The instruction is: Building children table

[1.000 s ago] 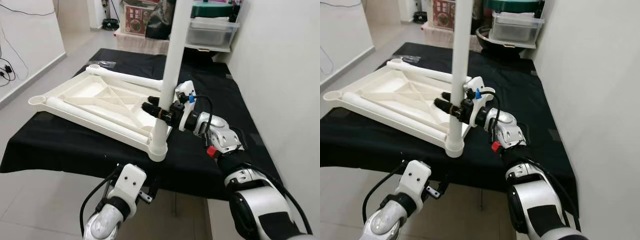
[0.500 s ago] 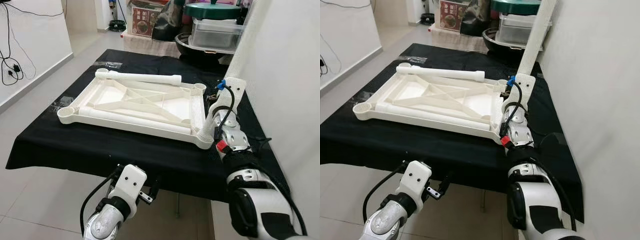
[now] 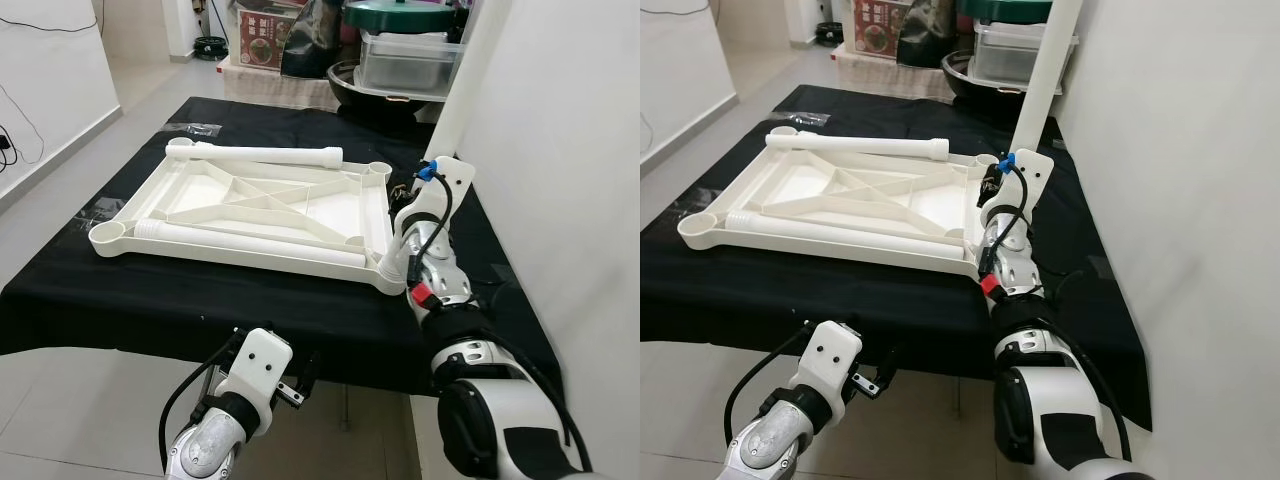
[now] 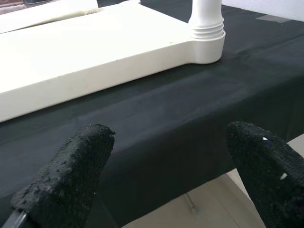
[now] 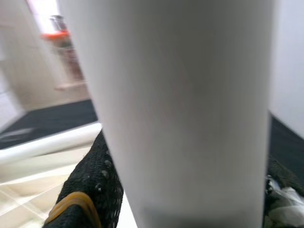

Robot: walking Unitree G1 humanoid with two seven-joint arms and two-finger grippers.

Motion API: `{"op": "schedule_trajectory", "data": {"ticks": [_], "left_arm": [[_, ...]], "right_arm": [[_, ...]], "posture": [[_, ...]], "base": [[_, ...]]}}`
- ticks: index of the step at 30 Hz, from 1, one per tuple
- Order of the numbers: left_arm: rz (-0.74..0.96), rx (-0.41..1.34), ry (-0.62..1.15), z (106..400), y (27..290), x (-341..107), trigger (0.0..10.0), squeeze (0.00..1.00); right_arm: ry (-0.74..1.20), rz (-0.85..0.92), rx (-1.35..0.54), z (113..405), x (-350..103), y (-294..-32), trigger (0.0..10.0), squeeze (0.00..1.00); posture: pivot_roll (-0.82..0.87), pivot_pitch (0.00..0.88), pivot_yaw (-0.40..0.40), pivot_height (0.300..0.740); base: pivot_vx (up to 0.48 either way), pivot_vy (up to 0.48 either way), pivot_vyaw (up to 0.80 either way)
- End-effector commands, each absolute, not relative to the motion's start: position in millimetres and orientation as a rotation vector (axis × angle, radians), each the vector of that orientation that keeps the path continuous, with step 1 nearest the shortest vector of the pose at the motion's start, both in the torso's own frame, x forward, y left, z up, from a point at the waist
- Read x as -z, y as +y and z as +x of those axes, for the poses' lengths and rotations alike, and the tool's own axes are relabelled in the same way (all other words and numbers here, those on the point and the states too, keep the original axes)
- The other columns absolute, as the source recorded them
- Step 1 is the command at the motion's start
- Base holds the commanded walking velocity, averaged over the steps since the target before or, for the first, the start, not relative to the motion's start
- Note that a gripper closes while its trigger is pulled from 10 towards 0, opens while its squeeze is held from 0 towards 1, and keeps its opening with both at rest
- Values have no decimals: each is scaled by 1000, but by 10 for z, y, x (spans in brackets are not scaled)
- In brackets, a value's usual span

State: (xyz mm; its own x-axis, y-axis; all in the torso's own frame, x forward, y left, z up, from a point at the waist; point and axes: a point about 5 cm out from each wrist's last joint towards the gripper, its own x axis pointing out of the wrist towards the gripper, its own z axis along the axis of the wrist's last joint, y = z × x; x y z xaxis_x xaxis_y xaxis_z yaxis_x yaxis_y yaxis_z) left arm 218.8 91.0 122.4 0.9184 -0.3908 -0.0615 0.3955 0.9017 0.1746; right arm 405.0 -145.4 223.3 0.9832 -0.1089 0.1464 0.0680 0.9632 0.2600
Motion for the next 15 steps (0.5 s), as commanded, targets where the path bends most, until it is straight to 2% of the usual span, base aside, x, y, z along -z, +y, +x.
{"op": "schedule_trajectory", "data": {"ticks": [1, 3, 5, 7, 9, 10, 11, 12, 14, 15], "left_arm": [[190, 409, 45, 2185, 904, -1182, 10000, 0], [190, 409, 45, 2185, 904, -1182, 10000, 0], [190, 408, 44, 2190, 900, -1183, 10000, 0], [190, 408, 44, 2190, 900, -1183, 10000, 0], [189, 406, 43, 2192, 899, -1186, 10000, 0], [189, 406, 43, 2192, 899, -1186, 10000, 0], [189, 406, 43, 2191, 898, -1188, 10000, 0], [189, 406, 43, 2191, 898, -1188, 10000, 0], [188, 405, 42, 2187, 899, -1191, 10000, 0], [188, 405, 42, 2187, 899, -1191, 10000, 0]], "right_arm": [[-200, 302, -158, 4064, -2343, -1333, 10000, 0], [-200, 302, -158, 4064, -2343, -1333, 10000, 0], [-178, 294, -485, 4008, -2314, -1285, 10000, 0], [-178, 294, -485, 4008, -2314, -1285, 10000, 0], [-137, 264, -778, 3904, -2264, -1255, 10000, 0], [-137, 264, -778, 3904, -2264, -1255, 10000, 0], [-115, 225, -919, 3831, -2232, -1233, 10000, 0], [-115, 225, -919, 3831, -2232, -1233, 10000, 0], [-62, 151, -1169, 3673, -2161, -1171, 10000, 0], [-62, 151, -1169, 3673, -2161, -1171, 10000, 0]], "posture": [[135, 27, -127, 740], [135, 27, -127, 740], [134, 25, -128, 740], [134, 25, -128, 740], [138, 29, -131, 740], [138, 29, -131, 740], [139, 28, -130, 740], [139, 28, -130, 740], [143, 29, -133, 740], [143, 29, -133, 740]], "base": [[0, 0, 0], [0, 0, 0], [0, 0, 0], [0, 0, 0], [0, 0, 0], [0, 0, 0], [0, 0, 0], [0, 0, 0], [0, 0, 0], [0, 0, 0]]}}
